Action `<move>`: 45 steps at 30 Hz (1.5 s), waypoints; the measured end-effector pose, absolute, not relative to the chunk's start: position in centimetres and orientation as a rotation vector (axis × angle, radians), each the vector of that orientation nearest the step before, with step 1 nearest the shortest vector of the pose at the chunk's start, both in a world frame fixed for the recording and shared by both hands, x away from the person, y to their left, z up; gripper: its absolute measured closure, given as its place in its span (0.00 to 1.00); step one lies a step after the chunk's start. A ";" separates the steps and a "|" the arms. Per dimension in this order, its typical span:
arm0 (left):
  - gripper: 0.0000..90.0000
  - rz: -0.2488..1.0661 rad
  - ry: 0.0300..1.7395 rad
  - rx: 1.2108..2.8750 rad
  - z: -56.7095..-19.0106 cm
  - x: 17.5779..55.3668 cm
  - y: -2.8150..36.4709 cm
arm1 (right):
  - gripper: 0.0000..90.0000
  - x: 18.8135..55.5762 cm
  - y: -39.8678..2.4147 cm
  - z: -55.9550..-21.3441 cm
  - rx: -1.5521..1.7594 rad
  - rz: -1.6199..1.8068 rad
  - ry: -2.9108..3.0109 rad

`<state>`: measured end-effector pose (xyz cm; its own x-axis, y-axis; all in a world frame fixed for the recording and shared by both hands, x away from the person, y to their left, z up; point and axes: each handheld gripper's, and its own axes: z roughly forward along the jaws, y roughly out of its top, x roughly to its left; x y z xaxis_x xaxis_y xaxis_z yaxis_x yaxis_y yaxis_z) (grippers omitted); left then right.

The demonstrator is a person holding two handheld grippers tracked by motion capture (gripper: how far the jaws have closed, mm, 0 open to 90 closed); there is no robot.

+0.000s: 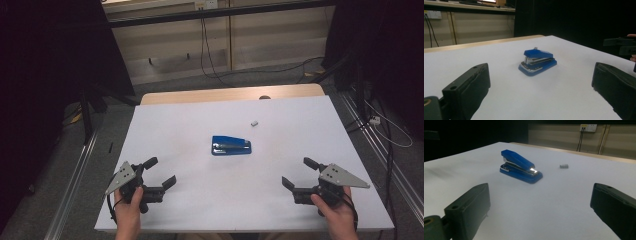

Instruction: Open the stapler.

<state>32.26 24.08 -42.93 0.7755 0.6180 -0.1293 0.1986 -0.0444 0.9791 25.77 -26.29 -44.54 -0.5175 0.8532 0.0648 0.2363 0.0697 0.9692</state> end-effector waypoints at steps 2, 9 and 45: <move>0.02 0.375 0.655 1.625 -42.9 32.4 23.5 | 0.02 25.9 -26.3 -44.5 1.084 1.477 1.806; 0.03 0.389 0.651 1.613 -42.3 33.9 22.6 | 0.02 26.5 -26.1 -44.1 1.082 1.468 1.793; 0.02 0.289 0.630 1.686 -42.8 38.3 17.5 | 0.03 30.2 -23.8 -43.5 1.059 1.421 1.859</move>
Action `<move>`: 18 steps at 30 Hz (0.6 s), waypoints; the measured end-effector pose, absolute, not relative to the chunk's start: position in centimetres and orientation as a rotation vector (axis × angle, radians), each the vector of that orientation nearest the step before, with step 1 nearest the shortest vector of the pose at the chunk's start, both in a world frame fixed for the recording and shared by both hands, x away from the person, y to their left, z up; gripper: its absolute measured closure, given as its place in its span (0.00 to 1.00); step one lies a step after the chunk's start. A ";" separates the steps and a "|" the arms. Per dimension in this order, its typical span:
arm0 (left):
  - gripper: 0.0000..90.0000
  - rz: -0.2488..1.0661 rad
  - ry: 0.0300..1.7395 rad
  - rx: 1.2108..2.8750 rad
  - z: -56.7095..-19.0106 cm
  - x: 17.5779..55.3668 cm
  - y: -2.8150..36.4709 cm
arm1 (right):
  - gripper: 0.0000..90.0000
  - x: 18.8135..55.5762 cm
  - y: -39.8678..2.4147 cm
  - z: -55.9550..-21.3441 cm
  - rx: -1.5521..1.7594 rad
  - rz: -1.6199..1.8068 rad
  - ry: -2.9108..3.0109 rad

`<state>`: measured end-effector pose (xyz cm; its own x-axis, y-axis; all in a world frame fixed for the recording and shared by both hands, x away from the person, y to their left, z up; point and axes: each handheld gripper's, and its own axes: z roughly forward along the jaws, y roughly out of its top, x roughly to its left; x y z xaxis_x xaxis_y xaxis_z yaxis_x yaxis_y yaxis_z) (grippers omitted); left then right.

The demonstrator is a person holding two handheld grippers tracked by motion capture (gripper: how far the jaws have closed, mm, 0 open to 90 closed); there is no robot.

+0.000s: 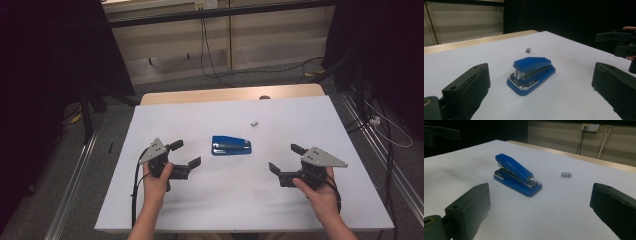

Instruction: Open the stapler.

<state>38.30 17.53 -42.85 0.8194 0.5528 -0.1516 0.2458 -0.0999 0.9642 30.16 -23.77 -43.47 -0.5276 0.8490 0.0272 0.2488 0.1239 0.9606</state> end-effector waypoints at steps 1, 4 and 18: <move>0.02 0.290 0.630 1.695 -42.9 38.4 17.4 | 0.03 30.3 -23.6 -43.5 1.054 1.420 1.862; 0.02 0.299 0.627 1.725 -43.1 38.6 17.1 | 0.03 30.6 -23.2 -43.6 1.051 1.413 1.874; 0.02 0.281 0.618 1.730 -43.4 39.9 15.4 | 0.04 32.1 -21.4 -43.8 1.065 1.400 1.911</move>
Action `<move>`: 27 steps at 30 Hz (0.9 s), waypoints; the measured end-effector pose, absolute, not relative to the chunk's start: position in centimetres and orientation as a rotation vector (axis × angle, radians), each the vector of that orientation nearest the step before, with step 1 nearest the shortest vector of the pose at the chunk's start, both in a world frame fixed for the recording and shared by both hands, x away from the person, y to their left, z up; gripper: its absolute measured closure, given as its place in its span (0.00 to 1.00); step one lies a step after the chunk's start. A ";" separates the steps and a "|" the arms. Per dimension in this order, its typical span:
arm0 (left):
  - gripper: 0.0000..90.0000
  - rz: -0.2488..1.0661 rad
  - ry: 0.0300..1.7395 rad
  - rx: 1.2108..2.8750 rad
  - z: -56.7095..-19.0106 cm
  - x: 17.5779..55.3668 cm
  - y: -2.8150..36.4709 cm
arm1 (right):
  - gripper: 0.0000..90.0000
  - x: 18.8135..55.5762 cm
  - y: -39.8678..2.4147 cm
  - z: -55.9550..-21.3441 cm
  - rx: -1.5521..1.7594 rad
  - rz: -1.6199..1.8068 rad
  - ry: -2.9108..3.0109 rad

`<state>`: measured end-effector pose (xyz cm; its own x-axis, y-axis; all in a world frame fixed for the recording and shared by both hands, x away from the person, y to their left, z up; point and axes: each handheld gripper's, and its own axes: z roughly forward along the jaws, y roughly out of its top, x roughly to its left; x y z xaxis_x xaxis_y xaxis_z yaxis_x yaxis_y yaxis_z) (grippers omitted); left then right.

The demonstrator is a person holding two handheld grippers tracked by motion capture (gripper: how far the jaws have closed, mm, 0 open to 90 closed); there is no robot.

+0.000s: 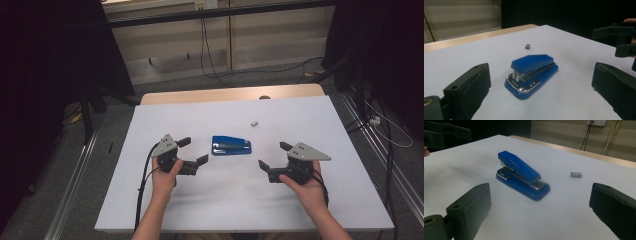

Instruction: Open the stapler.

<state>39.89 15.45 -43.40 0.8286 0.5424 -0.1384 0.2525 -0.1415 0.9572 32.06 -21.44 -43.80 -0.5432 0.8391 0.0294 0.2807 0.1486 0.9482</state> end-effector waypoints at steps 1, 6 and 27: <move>0.02 0.281 0.621 1.728 -43.4 40.0 15.4 | 0.04 32.2 -21.3 -43.8 1.068 1.399 1.916; 0.03 0.281 0.621 1.743 -43.4 40.4 15.1 | 0.07 32.8 -20.2 -44.1 1.070 1.393 1.940; 0.03 0.250 0.651 1.747 -43.2 42.3 14.2 | 0.30 35.8 -16.9 -43.2 1.071 1.437 1.995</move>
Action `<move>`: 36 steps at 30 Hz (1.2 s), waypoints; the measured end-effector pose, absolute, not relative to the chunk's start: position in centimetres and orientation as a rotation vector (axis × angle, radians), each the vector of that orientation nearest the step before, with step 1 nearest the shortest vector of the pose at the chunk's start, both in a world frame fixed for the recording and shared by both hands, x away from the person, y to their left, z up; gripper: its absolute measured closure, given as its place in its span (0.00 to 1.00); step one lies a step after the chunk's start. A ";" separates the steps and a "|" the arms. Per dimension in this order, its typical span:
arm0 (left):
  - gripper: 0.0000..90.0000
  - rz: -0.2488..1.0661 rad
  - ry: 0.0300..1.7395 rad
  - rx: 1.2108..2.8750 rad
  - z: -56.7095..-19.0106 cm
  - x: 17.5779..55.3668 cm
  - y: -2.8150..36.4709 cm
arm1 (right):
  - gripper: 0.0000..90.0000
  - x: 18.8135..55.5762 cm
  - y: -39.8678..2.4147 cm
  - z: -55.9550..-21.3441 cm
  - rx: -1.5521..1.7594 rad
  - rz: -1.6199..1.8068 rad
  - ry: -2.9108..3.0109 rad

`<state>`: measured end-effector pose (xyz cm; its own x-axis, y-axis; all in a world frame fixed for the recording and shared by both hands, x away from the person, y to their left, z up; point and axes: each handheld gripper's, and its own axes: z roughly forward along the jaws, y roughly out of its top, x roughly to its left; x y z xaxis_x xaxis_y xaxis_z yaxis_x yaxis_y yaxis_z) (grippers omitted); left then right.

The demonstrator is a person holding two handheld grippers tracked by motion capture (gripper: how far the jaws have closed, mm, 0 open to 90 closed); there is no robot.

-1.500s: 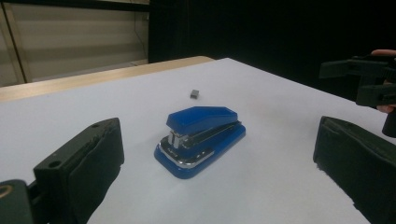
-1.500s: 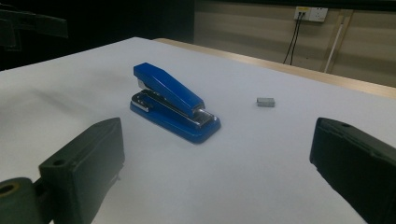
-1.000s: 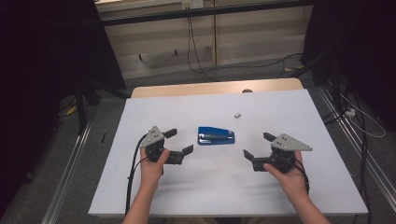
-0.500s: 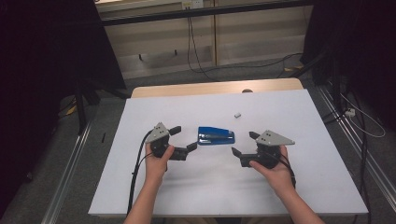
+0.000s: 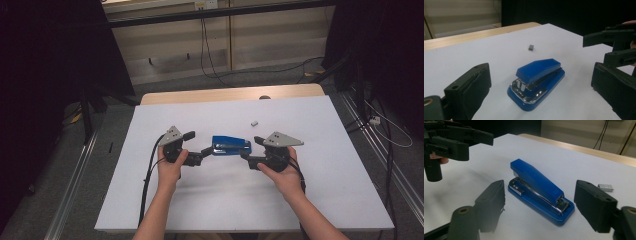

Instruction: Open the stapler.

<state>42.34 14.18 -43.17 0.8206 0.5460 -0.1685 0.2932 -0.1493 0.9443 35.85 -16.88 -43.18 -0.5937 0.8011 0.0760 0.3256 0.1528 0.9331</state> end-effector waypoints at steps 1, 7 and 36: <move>0.03 0.250 0.658 1.745 -43.1 42.5 14.2 | 0.30 35.8 -16.9 -43.2 1.071 1.437 1.995; 0.04 0.233 0.677 1.750 -43.4 43.0 14.0 | 0.49 36.8 -16.2 -43.2 1.055 1.424 2.038; 0.06 0.265 0.743 1.854 -43.5 44.9 14.1 | 1.00 39.9 -11.7 -45.0 0.963 1.291 2.247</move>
